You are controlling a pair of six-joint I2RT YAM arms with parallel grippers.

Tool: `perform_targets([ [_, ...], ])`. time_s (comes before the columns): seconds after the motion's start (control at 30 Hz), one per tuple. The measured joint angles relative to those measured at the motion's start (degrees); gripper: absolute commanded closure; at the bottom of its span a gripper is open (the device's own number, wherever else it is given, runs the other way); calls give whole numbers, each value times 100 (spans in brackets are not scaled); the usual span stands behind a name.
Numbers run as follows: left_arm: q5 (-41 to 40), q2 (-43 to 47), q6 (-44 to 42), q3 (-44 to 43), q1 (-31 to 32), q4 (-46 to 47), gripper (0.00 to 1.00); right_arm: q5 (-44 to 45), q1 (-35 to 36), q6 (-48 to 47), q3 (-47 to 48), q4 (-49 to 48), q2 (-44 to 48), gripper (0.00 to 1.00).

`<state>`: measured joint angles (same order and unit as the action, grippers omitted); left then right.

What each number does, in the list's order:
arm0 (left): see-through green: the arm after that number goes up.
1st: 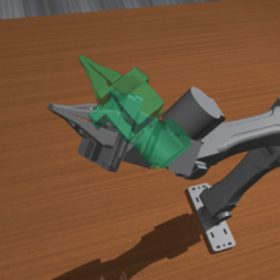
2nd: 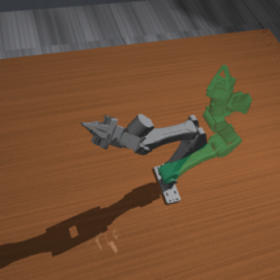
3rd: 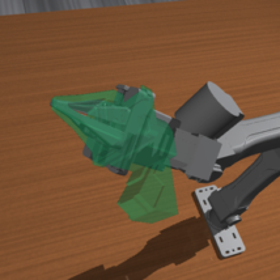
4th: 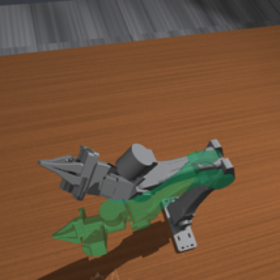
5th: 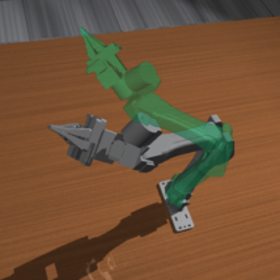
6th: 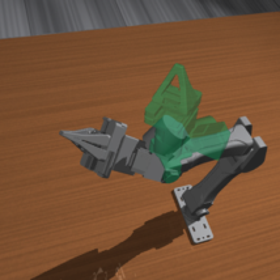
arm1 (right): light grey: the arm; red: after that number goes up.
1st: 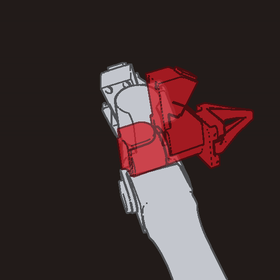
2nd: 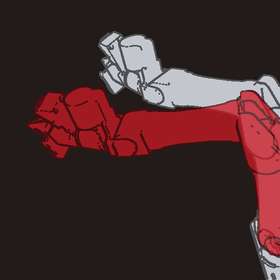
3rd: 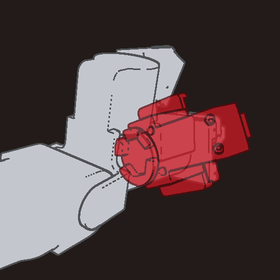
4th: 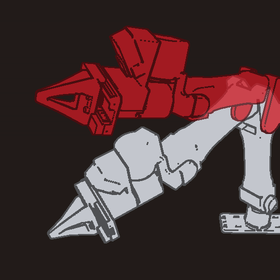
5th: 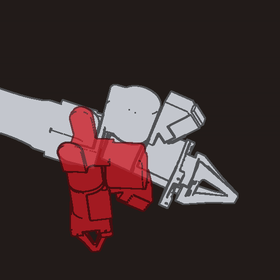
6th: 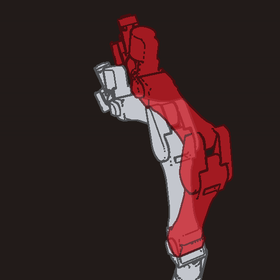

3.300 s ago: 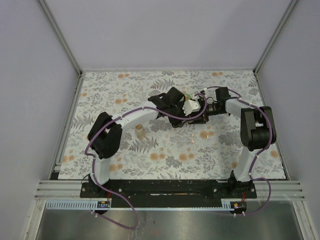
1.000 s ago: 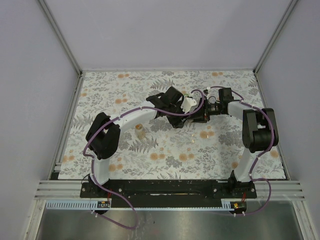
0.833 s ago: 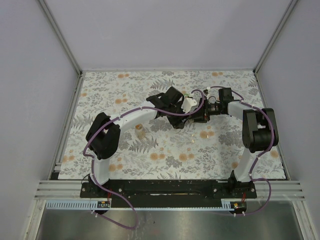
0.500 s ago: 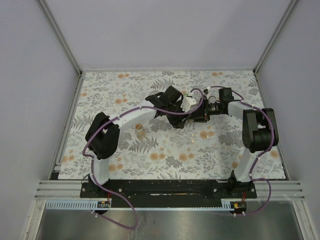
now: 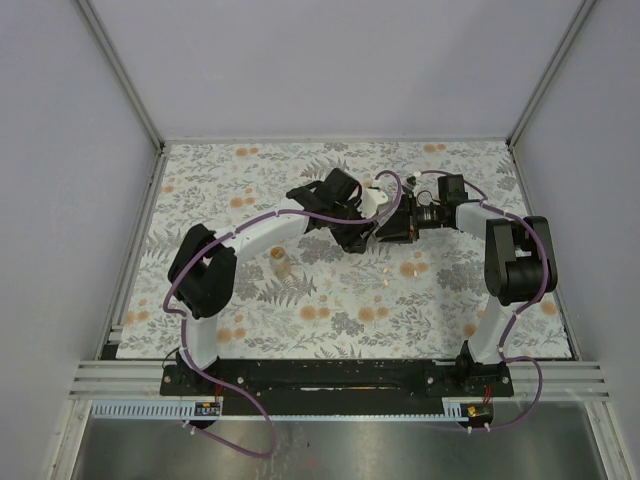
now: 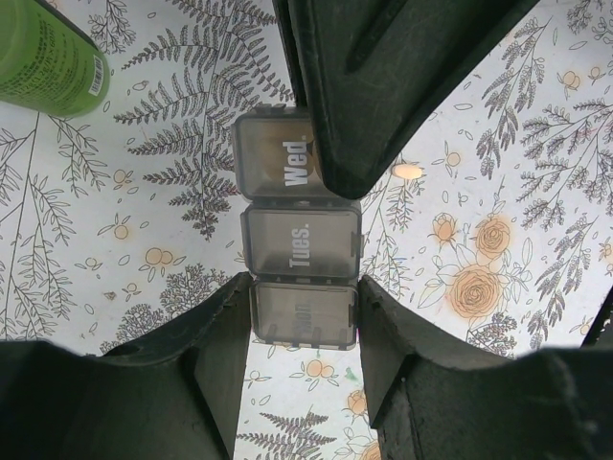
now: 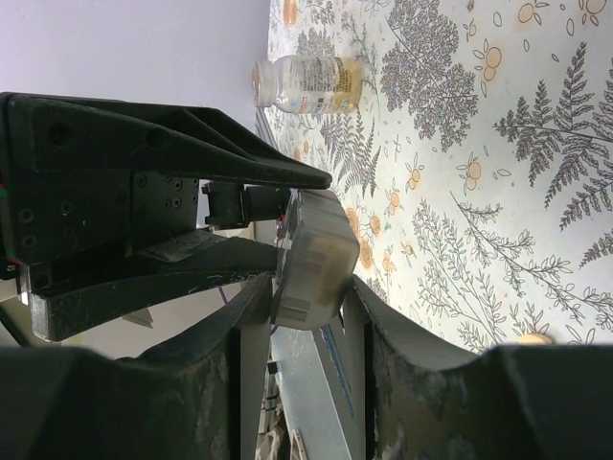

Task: Sort the pills into containers
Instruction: Place the pill container at the center of the board.

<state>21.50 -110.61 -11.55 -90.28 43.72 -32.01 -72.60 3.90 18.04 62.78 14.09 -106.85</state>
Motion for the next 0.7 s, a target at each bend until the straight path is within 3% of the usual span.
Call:
perform_targets([
  [0.33, 20, 0, 70, 0, -20, 13, 100, -7, -7, 227, -59, -229, 0, 100],
  [0.57, 101, 0, 166, 0, -20, 2, 100, 63, -17, 293, -179, -315, 142, 98],
  [0.7, 105, 0, 199, -11, -20, 7, 100, 125, -15, 282, -181, -306, 199, 68],
])
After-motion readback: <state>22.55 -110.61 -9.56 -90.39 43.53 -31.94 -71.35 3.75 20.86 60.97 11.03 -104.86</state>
